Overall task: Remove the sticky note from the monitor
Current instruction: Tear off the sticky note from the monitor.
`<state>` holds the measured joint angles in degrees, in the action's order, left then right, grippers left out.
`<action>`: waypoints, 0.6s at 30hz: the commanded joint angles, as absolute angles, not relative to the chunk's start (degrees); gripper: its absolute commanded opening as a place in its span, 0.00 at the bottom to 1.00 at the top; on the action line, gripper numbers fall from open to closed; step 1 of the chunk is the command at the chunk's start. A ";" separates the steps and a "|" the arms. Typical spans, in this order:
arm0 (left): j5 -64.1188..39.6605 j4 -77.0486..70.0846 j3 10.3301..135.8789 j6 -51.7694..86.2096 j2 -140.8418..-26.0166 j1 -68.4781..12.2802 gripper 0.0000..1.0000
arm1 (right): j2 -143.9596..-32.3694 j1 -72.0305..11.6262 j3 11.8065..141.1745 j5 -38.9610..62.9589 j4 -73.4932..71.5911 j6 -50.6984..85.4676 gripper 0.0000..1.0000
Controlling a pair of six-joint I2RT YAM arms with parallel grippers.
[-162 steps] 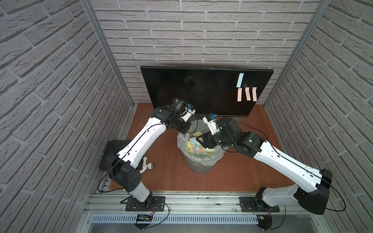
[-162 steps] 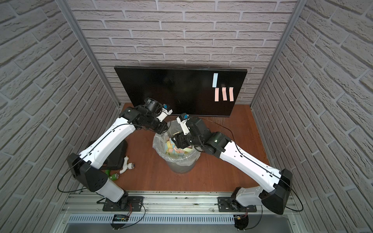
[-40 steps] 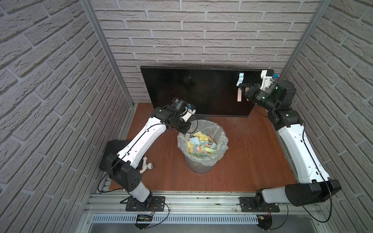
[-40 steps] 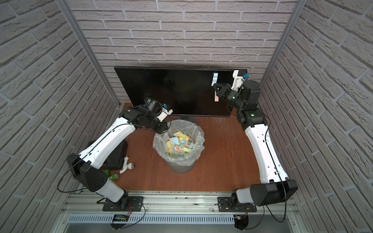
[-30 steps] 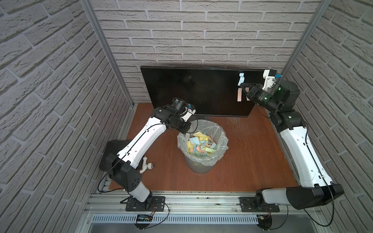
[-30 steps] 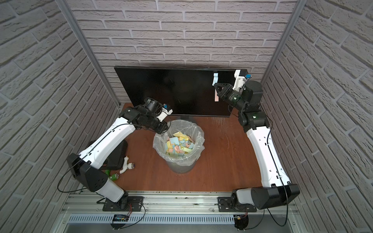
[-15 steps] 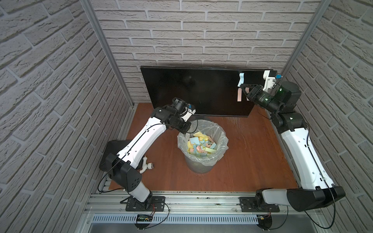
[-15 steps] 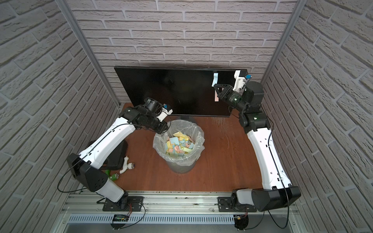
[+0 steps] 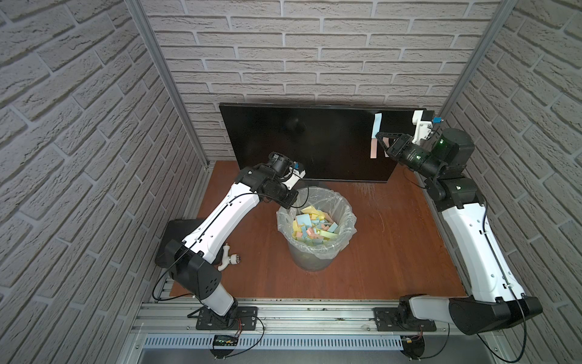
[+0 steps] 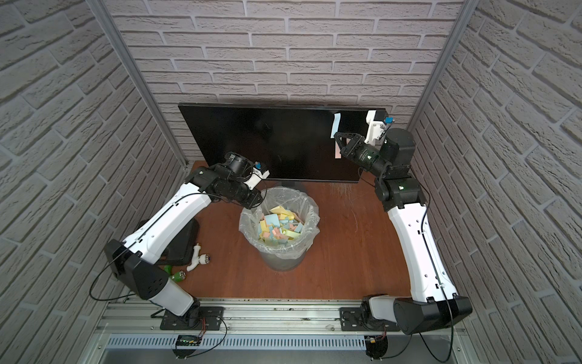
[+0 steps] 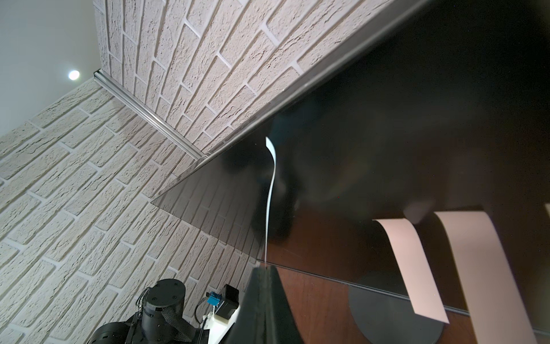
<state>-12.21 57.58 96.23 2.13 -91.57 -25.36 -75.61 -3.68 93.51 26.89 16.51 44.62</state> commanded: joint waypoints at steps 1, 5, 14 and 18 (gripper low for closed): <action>-13.15 57.91 97.84 0.97 -91.76 -25.40 0.17 | -73.62 -4.28 93.69 27.68 15.59 43.47 0.03; -13.16 57.92 97.77 0.96 -91.76 -25.40 0.17 | -72.94 -5.00 93.52 28.24 16.68 42.63 0.03; -13.21 57.92 97.79 0.97 -91.67 -25.39 0.17 | -69.61 -9.66 90.91 29.75 21.20 37.39 0.03; -13.14 57.92 97.82 0.92 -91.68 -25.40 0.17 | -66.86 -13.92 87.35 28.52 23.62 34.11 0.03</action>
